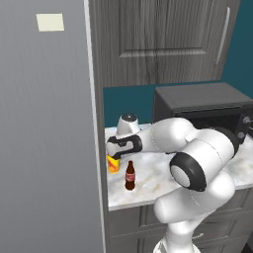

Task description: Place the microwavable item in the microwave. Then, close the microwave door and press the start button.

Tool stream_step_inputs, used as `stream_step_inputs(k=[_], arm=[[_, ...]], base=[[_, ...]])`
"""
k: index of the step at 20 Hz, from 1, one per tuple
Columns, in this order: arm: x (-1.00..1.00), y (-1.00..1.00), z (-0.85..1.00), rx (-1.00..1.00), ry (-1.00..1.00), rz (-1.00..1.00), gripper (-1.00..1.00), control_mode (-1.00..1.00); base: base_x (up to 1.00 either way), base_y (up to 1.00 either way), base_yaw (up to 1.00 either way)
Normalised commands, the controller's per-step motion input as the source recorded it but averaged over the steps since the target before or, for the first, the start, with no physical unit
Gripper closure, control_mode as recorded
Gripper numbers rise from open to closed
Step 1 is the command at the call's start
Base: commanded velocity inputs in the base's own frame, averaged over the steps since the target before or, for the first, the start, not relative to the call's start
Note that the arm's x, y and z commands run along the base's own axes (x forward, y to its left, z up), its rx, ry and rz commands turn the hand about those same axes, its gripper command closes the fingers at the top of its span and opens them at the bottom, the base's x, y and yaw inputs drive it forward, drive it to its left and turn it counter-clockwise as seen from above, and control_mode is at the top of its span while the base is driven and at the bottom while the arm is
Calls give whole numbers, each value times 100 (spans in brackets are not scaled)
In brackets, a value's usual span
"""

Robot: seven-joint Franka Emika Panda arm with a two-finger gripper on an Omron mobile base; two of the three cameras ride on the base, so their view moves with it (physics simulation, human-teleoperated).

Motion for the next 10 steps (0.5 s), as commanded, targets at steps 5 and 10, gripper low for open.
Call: stream_step_inputs(k=[5,10], arm=[[-3,0,0,0,-1,3,100,-100],[-15,-16,9,3,-20,0,100,-100]], base=[[0,0,0],[0,0,0]])
